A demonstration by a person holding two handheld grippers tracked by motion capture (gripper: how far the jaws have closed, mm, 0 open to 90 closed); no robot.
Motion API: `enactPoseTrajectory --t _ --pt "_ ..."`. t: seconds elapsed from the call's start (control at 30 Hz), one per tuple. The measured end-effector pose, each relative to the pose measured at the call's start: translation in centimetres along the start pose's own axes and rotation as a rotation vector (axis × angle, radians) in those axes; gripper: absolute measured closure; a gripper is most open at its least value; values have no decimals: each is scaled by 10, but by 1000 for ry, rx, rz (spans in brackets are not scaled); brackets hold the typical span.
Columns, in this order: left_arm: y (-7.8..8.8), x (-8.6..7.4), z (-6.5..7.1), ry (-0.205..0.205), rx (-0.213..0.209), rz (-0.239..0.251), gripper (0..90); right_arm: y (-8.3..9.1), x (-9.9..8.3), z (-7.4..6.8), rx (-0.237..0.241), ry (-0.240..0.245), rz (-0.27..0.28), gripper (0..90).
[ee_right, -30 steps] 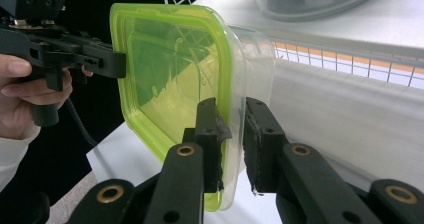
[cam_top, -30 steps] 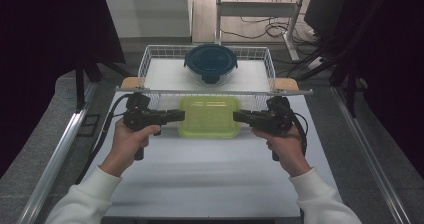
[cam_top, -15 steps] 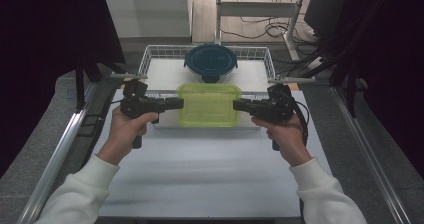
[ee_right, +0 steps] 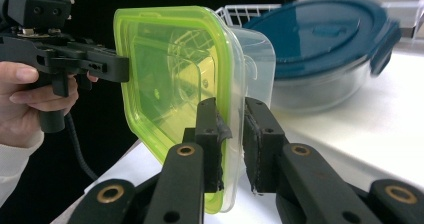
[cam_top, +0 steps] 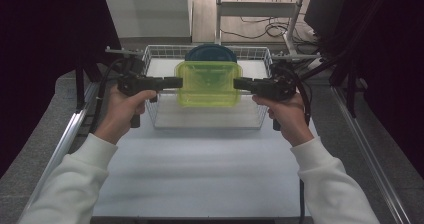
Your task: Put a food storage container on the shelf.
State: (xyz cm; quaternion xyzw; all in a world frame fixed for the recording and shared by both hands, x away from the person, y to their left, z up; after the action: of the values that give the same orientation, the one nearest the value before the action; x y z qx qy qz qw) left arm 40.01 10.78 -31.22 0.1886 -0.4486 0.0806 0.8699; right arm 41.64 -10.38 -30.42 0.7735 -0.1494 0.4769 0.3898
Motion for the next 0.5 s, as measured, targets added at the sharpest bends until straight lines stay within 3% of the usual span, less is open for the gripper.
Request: enactPoseTrajectory --t 0.23,0.5 --pt "0 21 -6 0 -10 5 804 -3 22 4 -12 2 5 777" --pt "-2 44 -15 18 -7 -4 805 -11 42 12 9 -31 7 776"
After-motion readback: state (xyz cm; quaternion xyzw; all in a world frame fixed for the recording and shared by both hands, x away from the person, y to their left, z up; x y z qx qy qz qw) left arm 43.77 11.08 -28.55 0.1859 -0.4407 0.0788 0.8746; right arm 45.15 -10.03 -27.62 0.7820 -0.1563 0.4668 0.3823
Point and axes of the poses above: each handheld gripper's, and its own axes: y roughly backward along the jaws, x roughly out of its top, z roughly to its right, the point moved 9 cm from there along -y, roughly forward along the jaws, and after that the axes turned 12 degrees about -x, right-handed, at the moved point
